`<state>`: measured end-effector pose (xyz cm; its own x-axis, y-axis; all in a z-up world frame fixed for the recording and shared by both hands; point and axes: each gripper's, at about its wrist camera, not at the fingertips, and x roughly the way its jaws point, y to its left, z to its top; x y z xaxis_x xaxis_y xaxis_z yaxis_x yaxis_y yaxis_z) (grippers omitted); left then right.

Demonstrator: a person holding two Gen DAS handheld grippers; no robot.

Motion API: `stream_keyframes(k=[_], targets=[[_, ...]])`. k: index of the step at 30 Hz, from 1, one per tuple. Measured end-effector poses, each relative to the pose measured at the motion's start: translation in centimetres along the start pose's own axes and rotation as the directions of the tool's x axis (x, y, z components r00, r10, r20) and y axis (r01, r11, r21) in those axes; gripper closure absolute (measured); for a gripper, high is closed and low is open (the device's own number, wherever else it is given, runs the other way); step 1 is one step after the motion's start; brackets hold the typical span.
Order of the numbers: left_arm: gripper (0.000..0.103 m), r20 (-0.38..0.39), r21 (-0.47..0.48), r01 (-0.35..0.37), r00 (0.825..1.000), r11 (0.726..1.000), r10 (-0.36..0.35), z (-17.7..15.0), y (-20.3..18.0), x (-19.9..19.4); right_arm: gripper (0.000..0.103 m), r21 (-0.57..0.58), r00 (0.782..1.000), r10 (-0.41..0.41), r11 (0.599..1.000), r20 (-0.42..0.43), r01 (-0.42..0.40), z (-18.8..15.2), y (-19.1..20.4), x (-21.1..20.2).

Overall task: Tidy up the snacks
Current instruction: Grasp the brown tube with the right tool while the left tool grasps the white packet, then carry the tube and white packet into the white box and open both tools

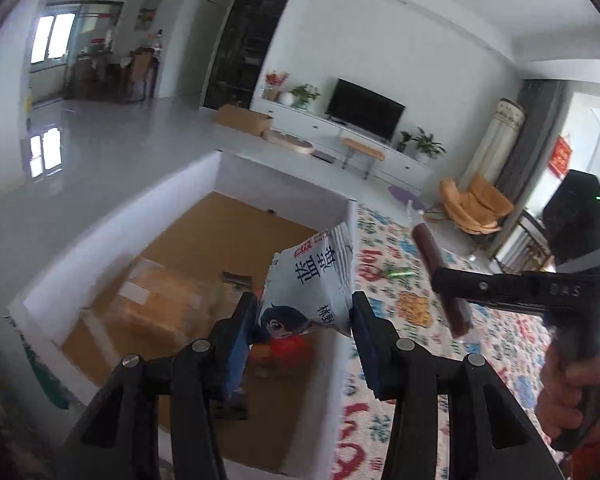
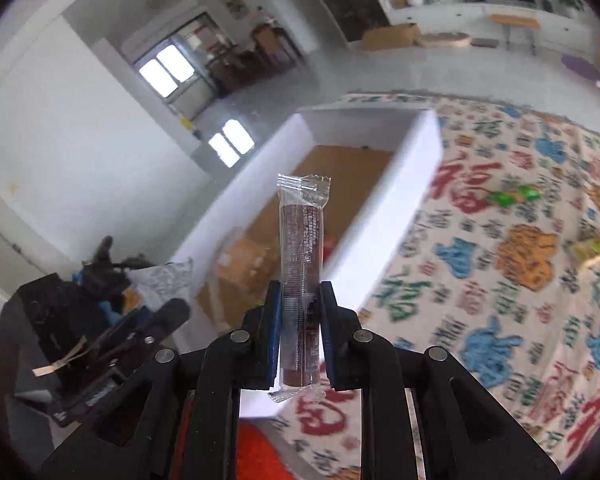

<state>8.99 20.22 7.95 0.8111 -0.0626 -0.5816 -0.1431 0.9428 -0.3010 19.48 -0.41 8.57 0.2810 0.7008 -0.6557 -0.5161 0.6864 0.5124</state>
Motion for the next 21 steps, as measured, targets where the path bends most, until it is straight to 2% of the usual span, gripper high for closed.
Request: stream_keyframes(k=[1, 2, 3, 5, 7, 9, 11, 13, 15, 17, 20, 21], targets=[[0.025, -0.003, -0.006, -0.064, 0.998, 0.998, 0.064, 0.1, 1.4, 0.2, 0.082, -0.006, 1.000, 0.029, 1.000, -0.012, -0.029, 0.1, 1.4, 1.4], [0.013, -0.011, -0.012, -0.123, 0.992, 0.992, 0.123, 0.1, 2.6, 0.6, 0.078, -0.007, 0.999, 0.049, 0.999, -0.022, -0.050, 0.2, 2.7, 2.7], [0.000, -0.015, -0.022, -0.169, 0.986, 0.985, 0.169, -0.2, 3.8, 0.9, 0.058, -0.006, 0.997, 0.064, 0.998, -0.032, -0.065, -0.1, 3.4, 3.7], [0.001, -0.029, -0.046, -0.207, 0.978, 0.977, 0.206, -1.3, 5.7, 1.2, 0.031, 0.003, 0.995, 0.086, 0.996, -0.045, -0.086, -0.6, 4.2, 5.3], [0.001, -0.039, -0.075, -0.208, 0.978, 0.975, 0.206, -2.4, 6.8, 1.2, 0.033, 0.002, 0.996, 0.080, 0.997, -0.028, -0.080, -1.6, 3.7, 5.3], [0.001, -0.034, -0.080, -0.205, 0.979, 0.976, 0.203, -3.5, 6.8, 1.1, 0.033, -0.019, 0.999, 0.034, 0.999, -0.017, -0.034, -2.6, 2.3, 4.8], [0.001, -0.025, -0.061, -0.188, 0.982, 0.980, 0.187, -4.4, 5.5, 1.0, 0.033, -0.051, 0.998, -0.056, 0.997, -0.009, 0.056, -3.6, -0.3, 3.8], [0.001, -0.023, -0.026, -0.146, 0.989, 0.989, 0.145, -5.2, 3.4, 0.6, 0.033, -0.082, 0.983, -0.182, 0.980, 0.002, 0.181, -5.3, -3.9, 2.6], [0.001, -0.027, 0.031, -0.083, 0.996, 0.996, 0.084, -5.9, 0.3, 0.3, 0.033, -0.097, 0.946, -0.325, 0.941, 0.000, 0.323, -7.6, -8.2, 1.4], [0.001, -0.038, 0.111, -0.011, 0.999, 0.994, 0.015, -6.4, -3.8, 0.2, 0.033, -0.087, 0.892, -0.452, 0.889, -0.015, 0.449, -10.3, -12.7, -0.3], [0.000, -0.066, 0.226, 0.092, 0.995, 0.970, -0.079, -7.4, -10.1, 0.5, 0.033, -0.049, 0.802, -0.597, 0.801, -0.014, 0.596, -14.3, -18.4, -3.8], [0.000, -0.085, 0.251, 0.123, 0.991, 0.960, -0.105, -8.0, -11.9, 1.0, 0.033, -0.029, 0.779, -0.627, 0.779, -0.009, 0.626, -15.2, -19.8, -5.0]])
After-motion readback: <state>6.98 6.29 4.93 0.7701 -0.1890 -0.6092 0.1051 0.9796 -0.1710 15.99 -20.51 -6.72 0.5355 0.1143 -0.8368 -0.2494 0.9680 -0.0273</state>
